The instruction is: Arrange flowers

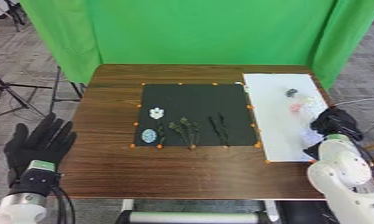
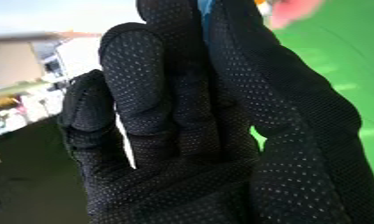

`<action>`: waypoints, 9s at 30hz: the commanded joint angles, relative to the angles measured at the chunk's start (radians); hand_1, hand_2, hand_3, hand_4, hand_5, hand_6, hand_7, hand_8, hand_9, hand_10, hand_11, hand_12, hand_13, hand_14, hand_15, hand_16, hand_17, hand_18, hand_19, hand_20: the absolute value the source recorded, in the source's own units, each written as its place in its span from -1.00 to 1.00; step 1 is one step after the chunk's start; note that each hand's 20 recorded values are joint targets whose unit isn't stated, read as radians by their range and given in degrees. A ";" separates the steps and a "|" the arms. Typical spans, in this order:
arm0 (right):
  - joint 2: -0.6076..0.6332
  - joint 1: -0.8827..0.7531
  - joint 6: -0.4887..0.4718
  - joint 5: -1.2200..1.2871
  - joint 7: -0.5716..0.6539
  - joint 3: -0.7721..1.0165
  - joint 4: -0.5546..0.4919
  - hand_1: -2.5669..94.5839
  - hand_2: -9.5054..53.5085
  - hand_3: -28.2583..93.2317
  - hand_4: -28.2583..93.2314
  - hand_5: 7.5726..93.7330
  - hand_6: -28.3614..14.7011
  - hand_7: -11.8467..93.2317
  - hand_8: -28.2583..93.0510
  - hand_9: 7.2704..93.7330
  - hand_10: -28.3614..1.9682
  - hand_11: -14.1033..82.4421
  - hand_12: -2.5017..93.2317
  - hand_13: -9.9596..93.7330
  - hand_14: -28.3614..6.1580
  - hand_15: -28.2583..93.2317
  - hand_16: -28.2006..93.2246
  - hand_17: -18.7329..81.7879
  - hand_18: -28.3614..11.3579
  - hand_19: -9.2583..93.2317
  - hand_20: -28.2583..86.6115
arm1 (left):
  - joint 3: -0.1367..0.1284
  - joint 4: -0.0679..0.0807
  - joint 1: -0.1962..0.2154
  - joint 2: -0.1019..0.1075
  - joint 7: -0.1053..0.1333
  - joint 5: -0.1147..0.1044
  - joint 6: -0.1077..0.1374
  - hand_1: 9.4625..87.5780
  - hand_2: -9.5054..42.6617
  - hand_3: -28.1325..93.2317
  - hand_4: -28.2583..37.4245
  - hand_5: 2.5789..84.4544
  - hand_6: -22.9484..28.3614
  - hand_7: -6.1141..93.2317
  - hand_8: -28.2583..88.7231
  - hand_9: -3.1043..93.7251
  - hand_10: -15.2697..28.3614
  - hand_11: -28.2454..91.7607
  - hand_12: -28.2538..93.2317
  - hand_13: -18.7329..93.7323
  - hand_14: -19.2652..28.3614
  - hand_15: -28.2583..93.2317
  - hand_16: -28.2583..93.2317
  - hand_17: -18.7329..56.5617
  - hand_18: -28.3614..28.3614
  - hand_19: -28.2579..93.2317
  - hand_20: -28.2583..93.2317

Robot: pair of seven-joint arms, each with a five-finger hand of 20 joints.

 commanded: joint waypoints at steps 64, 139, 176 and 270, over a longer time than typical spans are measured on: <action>-0.363 0.480 -0.336 -0.034 -0.386 -0.588 0.109 0.01 -0.84 0.77 -0.99 0.19 0.28 -0.40 -0.76 0.19 0.02 -0.47 -0.67 0.38 -0.01 0.37 -0.01 0.00 -0.72 0.77 0.17 | 0.075 0.040 -0.118 0.016 -0.065 0.005 -0.001 -0.51 -0.32 0.65 -1.00 -0.14 0.17 -0.49 -0.69 -0.28 0.36 -0.16 -0.34 -0.27 0.40 0.05 -0.68 -0.57 0.34 -0.09 -0.42; -0.410 0.574 -0.554 -0.064 -0.480 -0.559 0.249 0.03 -0.38 0.76 -0.96 0.21 0.38 -0.41 -0.75 0.22 0.29 -0.48 -0.71 0.11 -0.09 0.37 0.06 -0.16 -0.70 0.65 0.25 | 0.093 0.036 -0.124 0.025 -0.053 -0.015 0.027 -0.51 -0.30 0.64 -1.00 -0.13 0.17 -0.48 -0.69 -0.27 0.35 -0.15 -0.35 -0.25 0.41 0.08 -0.68 -0.61 0.41 -0.04 -0.40; -0.017 0.304 -0.361 0.110 -0.221 -0.110 0.065 -0.27 -0.99 0.79 -0.96 -0.25 0.05 -0.52 -0.73 -0.31 -0.24 -0.56 -0.69 -0.34 -0.41 0.12 -0.33 -0.29 -0.73 0.55 0.20 | 0.002 -0.012 -0.029 0.019 0.016 -0.009 -0.012 -0.57 -0.24 0.63 -1.00 -0.16 0.16 -0.49 -0.69 -0.27 0.34 -0.17 -0.35 -0.26 0.42 0.07 -0.68 -0.60 0.41 -0.05 -0.40; -0.317 0.408 -0.222 0.042 -0.370 -0.525 0.097 0.26 -0.96 0.67 -1.00 0.41 0.33 -0.17 -0.59 0.64 0.29 -0.58 -0.27 0.39 0.28 0.20 0.17 -0.01 -0.62 0.76 0.24 | 0.061 0.023 -0.120 0.023 -0.063 0.014 -0.003 -0.55 -0.22 0.64 -1.00 -0.16 0.15 -0.48 -0.69 -0.27 0.35 -0.17 -0.35 -0.25 0.42 0.06 -0.68 -0.61 0.41 -0.05 -0.40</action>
